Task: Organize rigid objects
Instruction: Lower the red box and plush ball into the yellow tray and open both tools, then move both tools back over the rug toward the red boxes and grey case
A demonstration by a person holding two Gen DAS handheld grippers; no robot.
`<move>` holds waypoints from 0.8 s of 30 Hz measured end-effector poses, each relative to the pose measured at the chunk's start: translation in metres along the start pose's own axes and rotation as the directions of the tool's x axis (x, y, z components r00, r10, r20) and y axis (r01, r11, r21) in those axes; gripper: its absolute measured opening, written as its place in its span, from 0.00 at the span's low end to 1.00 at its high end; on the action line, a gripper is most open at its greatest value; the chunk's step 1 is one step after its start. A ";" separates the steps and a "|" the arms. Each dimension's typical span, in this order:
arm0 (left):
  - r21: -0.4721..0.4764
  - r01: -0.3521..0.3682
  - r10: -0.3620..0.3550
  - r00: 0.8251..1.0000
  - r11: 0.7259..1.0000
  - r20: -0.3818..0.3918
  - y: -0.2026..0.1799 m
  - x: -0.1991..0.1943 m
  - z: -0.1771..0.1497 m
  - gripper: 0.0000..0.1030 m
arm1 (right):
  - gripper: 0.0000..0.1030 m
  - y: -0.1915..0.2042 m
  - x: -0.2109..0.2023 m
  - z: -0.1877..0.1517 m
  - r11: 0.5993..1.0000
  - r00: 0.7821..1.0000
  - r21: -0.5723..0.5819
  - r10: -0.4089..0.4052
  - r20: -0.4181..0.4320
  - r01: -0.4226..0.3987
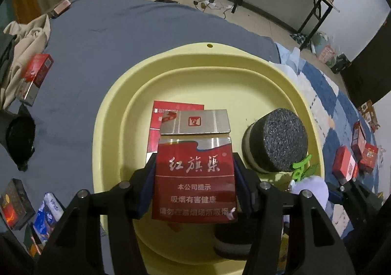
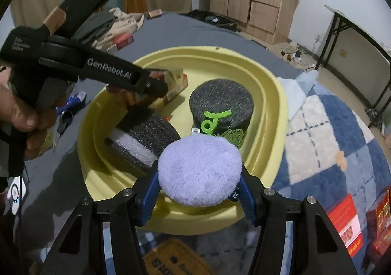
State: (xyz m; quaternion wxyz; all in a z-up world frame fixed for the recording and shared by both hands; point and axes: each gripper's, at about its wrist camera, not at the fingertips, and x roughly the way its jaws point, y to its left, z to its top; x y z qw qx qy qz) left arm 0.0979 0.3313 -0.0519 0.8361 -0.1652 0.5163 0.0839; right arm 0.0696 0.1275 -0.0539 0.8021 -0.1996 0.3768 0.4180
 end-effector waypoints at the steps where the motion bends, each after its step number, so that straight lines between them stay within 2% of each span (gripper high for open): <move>1: -0.010 0.007 -0.007 1.000 1.000 -0.002 0.001 0.000 0.000 0.58 | 0.57 -0.001 0.000 0.000 1.000 1.000 0.000 0.001 0.002 -0.001; 3: -0.023 0.023 -0.024 1.000 0.999 -0.010 0.001 0.002 0.000 0.66 | 0.58 -0.002 0.001 0.000 1.000 1.000 0.009 0.000 0.001 0.000; 5: -0.028 0.020 -0.020 1.000 0.999 -0.007 -0.001 0.001 0.000 0.82 | 0.61 -0.003 -0.001 0.000 1.000 1.000 0.010 0.010 0.008 -0.011; 7: -0.032 0.038 -0.038 0.999 0.999 0.022 -0.004 -0.008 0.002 0.88 | 0.71 -0.001 -0.006 -0.001 1.000 1.000 0.002 0.003 0.021 -0.003; 9: -0.039 0.065 -0.061 0.995 0.997 0.076 -0.007 -0.022 0.006 0.94 | 0.88 0.001 -0.016 0.000 1.000 0.998 0.001 0.013 0.056 -0.013; 11: -0.050 0.072 -0.065 0.989 0.996 0.129 -0.010 -0.040 0.011 1.00 | 0.92 0.002 -0.028 0.000 1.000 0.996 0.002 0.016 0.087 -0.016; 14: -0.050 0.095 -0.084 0.979 0.994 0.188 -0.023 -0.066 0.014 1.00 | 1.00 -0.001 -0.048 -0.002 1.000 0.992 0.018 0.002 0.122 -0.004; 16: -0.037 0.099 -0.089 0.976 0.994 0.201 -0.034 -0.076 0.014 1.00 | 1.00 -0.008 -0.062 -0.006 0.999 0.991 0.051 -0.006 0.137 -0.001; 19: -0.001 0.094 -0.092 0.977 0.996 0.191 -0.052 -0.088 0.008 1.00 | 1.00 -0.024 -0.090 -0.019 0.993 0.988 0.121 -0.019 0.154 0.001; 24: 0.030 0.088 -0.091 0.986 0.996 0.142 -0.085 -0.094 -0.012 1.00 | 1.00 -0.060 -0.149 -0.057 0.972 0.981 0.230 -0.095 0.169 0.055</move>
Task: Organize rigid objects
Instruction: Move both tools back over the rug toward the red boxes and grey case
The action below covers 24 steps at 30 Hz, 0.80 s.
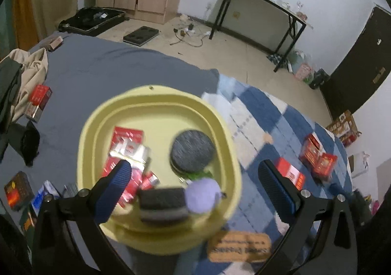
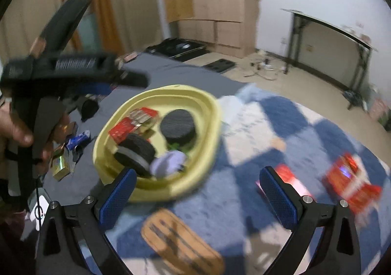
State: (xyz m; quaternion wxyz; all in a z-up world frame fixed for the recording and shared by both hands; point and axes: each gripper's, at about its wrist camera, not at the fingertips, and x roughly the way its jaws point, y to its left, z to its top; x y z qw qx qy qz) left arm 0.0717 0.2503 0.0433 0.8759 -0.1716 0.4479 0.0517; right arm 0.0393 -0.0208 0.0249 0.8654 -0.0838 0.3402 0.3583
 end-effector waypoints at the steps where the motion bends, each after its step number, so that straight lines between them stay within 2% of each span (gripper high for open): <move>1: -0.017 0.018 -0.018 1.000 1.000 -0.001 -0.006 -0.003 -0.005 1.00 | 1.00 -0.011 -0.014 -0.005 1.000 1.000 0.013 -0.012 0.019 0.011; 3: -0.041 0.066 -0.067 0.998 0.997 -0.017 -0.021 -0.010 -0.014 1.00 | 1.00 -0.033 -0.043 -0.018 0.997 0.999 0.056 -0.047 0.028 0.045; 4: -0.023 0.099 -0.100 0.995 0.995 -0.029 -0.035 -0.012 -0.020 1.00 | 1.00 -0.045 -0.056 -0.025 0.995 0.997 0.079 -0.068 0.031 0.066; 6: 0.058 0.123 -0.121 0.992 0.991 -0.039 -0.060 -0.016 -0.030 1.00 | 1.00 -0.066 -0.086 -0.040 0.987 0.994 0.129 -0.106 0.030 0.101; 9: 0.195 0.112 -0.111 0.994 0.974 -0.017 -0.095 -0.028 -0.049 1.00 | 1.00 -0.093 -0.126 -0.060 0.972 0.988 0.184 -0.152 0.018 0.146; 13: 0.194 0.176 -0.175 0.984 0.965 -0.022 -0.116 -0.028 -0.065 1.00 | 1.00 -0.113 -0.162 -0.086 0.956 0.978 0.219 -0.207 0.038 0.194; 14: 0.196 0.187 -0.185 0.982 0.963 -0.028 -0.121 -0.024 -0.068 1.00 | 1.00 -0.120 -0.165 -0.094 0.951 0.971 0.223 -0.234 0.055 0.216; 16: 0.226 0.176 -0.172 0.984 0.958 -0.035 -0.131 -0.018 -0.073 1.00 | 1.00 -0.134 -0.164 -0.107 0.928 0.959 0.264 -0.283 0.037 0.263; 20: 0.279 0.159 -0.152 0.987 0.947 -0.045 -0.141 -0.005 -0.079 1.00 | 1.00 -0.158 -0.154 -0.119 0.904 0.960 0.331 -0.280 -0.021 0.271; 22: 0.264 0.183 -0.169 0.983 0.947 -0.075 -0.142 0.005 -0.080 1.00 | 1.00 -0.162 -0.150 -0.117 0.901 0.956 0.330 -0.292 -0.018 0.282; 24: 0.275 0.224 -0.200 0.973 0.935 -0.113 -0.149 0.018 -0.081 1.00 | 1.00 -0.163 -0.140 -0.115 0.913 0.957 0.301 -0.290 0.005 0.275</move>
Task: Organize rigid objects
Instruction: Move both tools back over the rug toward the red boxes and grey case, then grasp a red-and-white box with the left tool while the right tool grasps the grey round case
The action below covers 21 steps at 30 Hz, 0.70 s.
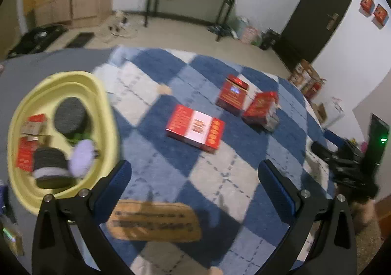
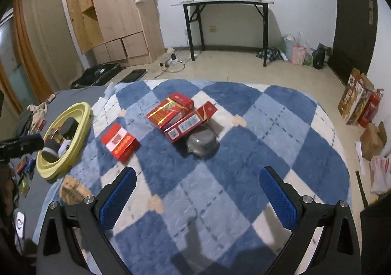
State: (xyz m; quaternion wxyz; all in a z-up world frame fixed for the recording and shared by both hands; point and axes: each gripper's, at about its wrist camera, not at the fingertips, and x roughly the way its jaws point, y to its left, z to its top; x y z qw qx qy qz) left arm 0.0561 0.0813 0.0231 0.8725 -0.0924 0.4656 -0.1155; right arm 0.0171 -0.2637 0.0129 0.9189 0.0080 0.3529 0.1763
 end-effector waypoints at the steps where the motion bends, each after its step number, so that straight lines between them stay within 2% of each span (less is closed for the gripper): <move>1: 0.023 0.011 -0.011 1.000 1.000 -0.005 -0.004 0.006 0.001 1.00 | 1.00 0.003 0.008 0.000 0.999 1.000 -0.041 0.019 0.019 -0.019; 3: 0.101 0.027 -0.024 0.999 0.995 -0.032 -0.012 0.022 0.006 1.00 | 1.00 0.002 0.032 -0.002 0.995 0.998 -0.091 0.048 0.037 -0.045; 5: 0.150 0.030 -0.021 0.998 0.988 -0.061 -0.017 0.041 0.013 1.00 | 1.00 -0.009 0.059 -0.005 0.995 0.998 -0.068 0.068 0.005 -0.068; 7: 0.150 0.033 -0.021 0.996 0.988 -0.082 -0.016 0.055 0.018 1.00 | 1.00 -0.025 0.079 -0.004 0.997 0.996 -0.001 0.083 -0.020 -0.083; 10: 0.095 0.061 -0.050 0.992 0.994 -0.113 -0.007 0.083 0.026 1.00 | 1.00 -0.045 0.093 0.006 0.991 0.995 0.090 0.100 0.010 -0.101; 14: 0.108 0.053 -0.036 0.988 0.993 -0.153 -0.007 0.117 0.030 1.00 | 1.00 -0.050 0.116 0.012 0.985 0.992 0.116 0.129 -0.017 -0.126; 16: 0.141 0.032 -0.010 0.988 0.989 -0.152 -0.011 0.129 0.031 1.00 | 0.99 -0.055 0.128 0.014 0.979 0.988 0.138 0.154 -0.019 -0.150; 18: 0.167 0.010 0.010 0.993 0.986 -0.119 -0.013 0.131 0.033 1.00 | 1.00 -0.058 0.140 0.015 0.972 0.984 0.154 0.181 -0.006 -0.177; 21: 0.157 0.024 -0.008 0.995 0.987 -0.098 -0.013 0.130 0.034 1.00 | 1.00 -0.063 0.141 0.012 0.967 0.981 0.162 0.195 0.020 -0.195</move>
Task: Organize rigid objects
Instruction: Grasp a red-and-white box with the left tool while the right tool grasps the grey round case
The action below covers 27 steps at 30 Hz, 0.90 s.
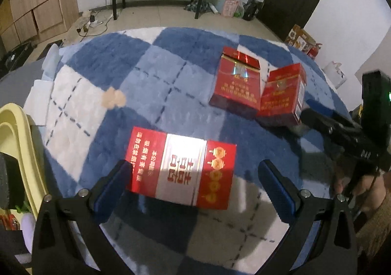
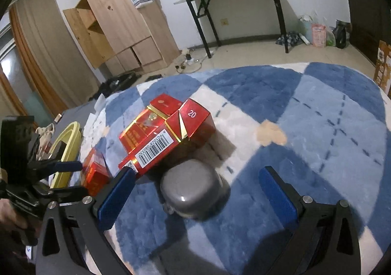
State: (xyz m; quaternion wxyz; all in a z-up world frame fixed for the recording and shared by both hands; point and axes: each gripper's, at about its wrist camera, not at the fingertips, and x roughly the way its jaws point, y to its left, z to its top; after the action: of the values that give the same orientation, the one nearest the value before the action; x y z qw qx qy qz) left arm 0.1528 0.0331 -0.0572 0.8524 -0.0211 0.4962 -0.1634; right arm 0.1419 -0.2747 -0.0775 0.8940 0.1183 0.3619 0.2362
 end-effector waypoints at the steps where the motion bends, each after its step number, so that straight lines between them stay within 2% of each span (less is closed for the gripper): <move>1: -0.008 0.015 -0.015 1.000 1.000 0.006 0.001 -0.001 -0.001 1.00 | 0.99 -0.001 0.001 -0.003 1.000 1.000 0.007 0.010 0.000 -0.010; 3: -0.007 0.038 -0.038 0.999 0.999 0.008 0.000 -0.003 -0.002 1.00 | 0.99 -0.001 0.000 -0.010 1.000 1.000 -0.011 0.010 0.000 -0.010; 8: 0.042 0.025 -0.025 1.000 0.999 0.006 -0.007 -0.002 -0.005 1.00 | 0.99 0.003 0.003 -0.014 0.996 1.000 -0.087 -0.006 -0.027 0.004; 11: 0.090 0.011 -0.010 1.000 0.996 -0.008 -0.008 -0.004 -0.004 1.00 | 0.94 0.015 0.010 -0.015 0.989 0.999 -0.150 -0.010 -0.039 0.004; 15: 0.082 0.001 0.002 0.999 0.997 -0.041 0.004 -0.001 -0.001 1.00 | 0.87 0.023 0.021 -0.013 0.980 0.996 -0.195 -0.059 -0.062 0.046; 19: 0.082 -0.019 0.020 1.000 0.996 -0.010 0.000 0.003 0.001 1.00 | 0.80 0.025 0.027 -0.010 0.976 0.994 -0.200 -0.099 -0.055 0.086; 22: 0.085 -0.054 0.054 0.999 0.995 -0.002 -0.004 0.008 0.002 1.00 | 0.64 0.027 0.027 -0.012 0.973 0.991 -0.201 -0.124 -0.044 0.113; 23: 0.082 -0.058 0.058 0.998 0.995 0.007 -0.004 0.008 0.000 1.00 | 0.52 0.025 0.027 -0.011 0.975 0.991 -0.190 -0.125 -0.041 0.115; 27: 0.094 -0.110 0.111 0.994 0.989 -0.007 0.000 0.010 -0.002 1.00 | 0.51 0.027 0.028 -0.013 0.975 0.991 -0.194 -0.124 -0.050 0.112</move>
State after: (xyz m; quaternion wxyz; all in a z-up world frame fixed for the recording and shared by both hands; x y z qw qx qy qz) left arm 0.1560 0.0306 -0.0669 0.8573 0.0472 0.4935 -0.1389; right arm 0.1412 -0.2365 -0.0926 0.9021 0.0033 0.3715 0.2197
